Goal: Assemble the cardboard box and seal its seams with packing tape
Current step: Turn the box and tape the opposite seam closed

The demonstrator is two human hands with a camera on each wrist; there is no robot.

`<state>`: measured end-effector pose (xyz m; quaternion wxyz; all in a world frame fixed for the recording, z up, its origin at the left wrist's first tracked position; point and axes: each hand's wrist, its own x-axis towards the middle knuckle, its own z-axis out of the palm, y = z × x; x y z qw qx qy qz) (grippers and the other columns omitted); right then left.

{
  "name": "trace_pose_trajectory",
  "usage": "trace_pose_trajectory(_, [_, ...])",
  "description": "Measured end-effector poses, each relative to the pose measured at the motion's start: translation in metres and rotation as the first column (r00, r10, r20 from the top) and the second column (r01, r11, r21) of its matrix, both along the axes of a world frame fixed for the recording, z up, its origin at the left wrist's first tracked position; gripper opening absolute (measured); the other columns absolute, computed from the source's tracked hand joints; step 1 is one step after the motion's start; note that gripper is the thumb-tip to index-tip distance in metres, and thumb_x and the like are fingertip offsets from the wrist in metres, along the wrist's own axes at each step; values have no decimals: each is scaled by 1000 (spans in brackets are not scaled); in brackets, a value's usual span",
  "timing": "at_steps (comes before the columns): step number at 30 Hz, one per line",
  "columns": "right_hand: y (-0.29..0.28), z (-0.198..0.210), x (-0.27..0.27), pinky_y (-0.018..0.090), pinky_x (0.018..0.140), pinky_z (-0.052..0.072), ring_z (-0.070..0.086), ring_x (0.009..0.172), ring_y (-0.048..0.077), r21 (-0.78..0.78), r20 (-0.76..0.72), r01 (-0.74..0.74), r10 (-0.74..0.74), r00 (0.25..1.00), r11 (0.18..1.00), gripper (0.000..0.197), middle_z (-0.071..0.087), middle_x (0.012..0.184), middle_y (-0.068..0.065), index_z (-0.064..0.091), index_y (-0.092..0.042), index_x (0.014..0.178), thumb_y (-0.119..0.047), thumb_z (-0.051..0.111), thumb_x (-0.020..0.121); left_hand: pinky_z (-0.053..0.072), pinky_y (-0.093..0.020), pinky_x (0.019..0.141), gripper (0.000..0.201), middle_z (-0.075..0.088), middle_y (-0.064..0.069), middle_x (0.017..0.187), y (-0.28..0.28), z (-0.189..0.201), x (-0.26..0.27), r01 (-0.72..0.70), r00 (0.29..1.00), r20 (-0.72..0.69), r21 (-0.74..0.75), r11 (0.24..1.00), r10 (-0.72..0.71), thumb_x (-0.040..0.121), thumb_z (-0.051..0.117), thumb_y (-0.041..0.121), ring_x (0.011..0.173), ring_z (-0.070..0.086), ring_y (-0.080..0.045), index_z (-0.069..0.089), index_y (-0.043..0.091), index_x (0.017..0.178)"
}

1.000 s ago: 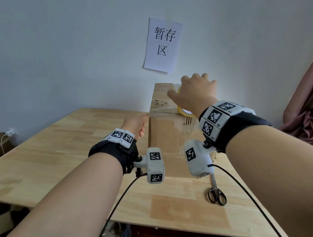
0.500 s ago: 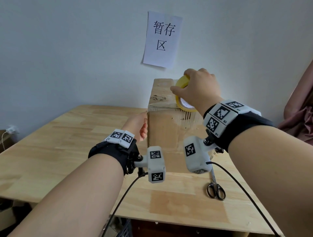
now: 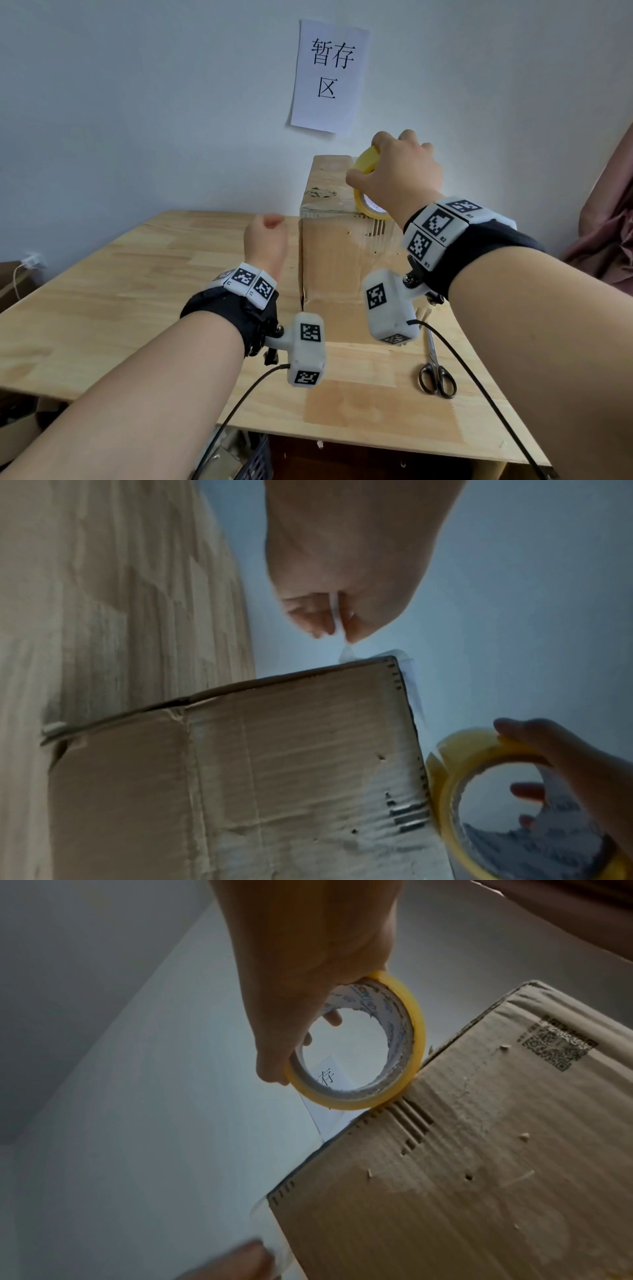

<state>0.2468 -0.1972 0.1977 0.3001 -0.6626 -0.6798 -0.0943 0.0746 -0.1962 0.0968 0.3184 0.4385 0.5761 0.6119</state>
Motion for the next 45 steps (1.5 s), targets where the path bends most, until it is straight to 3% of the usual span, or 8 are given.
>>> trace_pose_trajectory(6, [0,-1,3,40,75,42,45,106,33,1,-25,-6,6,1000,1000,53,47,116,7,50,-21,124,-50,58,79,41,-35,83,27,55,-8,74,-2,-10,5,236,968,49,135,962,-245,86,47,13,76,46,-18,68,19,71])
trace_pose_trajectory(10, [-1,-2,4,40,75,41,45,107,33,7,-32,-7,7,999,1000,54,47,117,7,50,-21,124,-51,57,80,43,-10,54,29,64,-10,66,-17,-21,9,240,956,-192,73,968,-223,88,35,-6,51,44,-14,56,-13,108])
trace_pose_trajectory(13, [-3,-3,2,39,73,41,45,105,33,26,-13,-14,14,1000,1000,53,47,117,8,50,-20,124,-50,56,81,41,-30,99,45,60,-19,121,-23,-20,6,315,868,-391,-49,948,-308,92,28,-8,115,52,-31,52,-2,129])
trace_pose_trajectory(16, [-4,-4,2,39,73,40,45,104,33,39,9,-16,16,1000,999,53,47,116,9,50,-20,123,-51,56,81,27,-19,106,60,39,-6,148,-11,-19,0,332,793,-505,-113,937,-342,91,24,-9,138,33,-18,33,12,146])
trace_pose_trajectory(24, [-7,-4,3,38,73,40,45,103,33,36,18,-19,18,1000,999,54,47,116,9,49,-20,124,-52,55,82,42,-38,94,50,48,-29,133,-6,-28,-14,280,701,-619,-218,935,-355,94,27,-6,108,55,-33,38,6,142])
trace_pose_trajectory(29, [-6,-2,2,38,74,41,46,103,33,17,34,-24,24,999,1000,54,47,116,8,49,-20,125,-52,55,81,26,-21,108,48,40,4,143,14,-1,-28,362,783,-576,115,925,-235,99,38,3,132,38,-8,35,17,145])
trace_pose_trajectory(35, [-3,1,4,37,73,39,46,104,33,5,11,-31,31,999,1000,53,48,115,8,50,-21,125,-51,55,81,23,-5,105,39,46,8,132,25,-2,-17,457,783,-546,178,871,-298,97,40,-5,127,40,-4,55,9,130])
trace_pose_trajectory(45, [-2,-2,2,39,76,41,46,104,33,23,26,-36,35,999,999,55,47,116,8,50,-20,125,-53,55,81,33,-23,105,50,45,7,144,17,0,-29,432,596,-774,84,898,-214,92,57,11,126,47,-11,44,26,139])
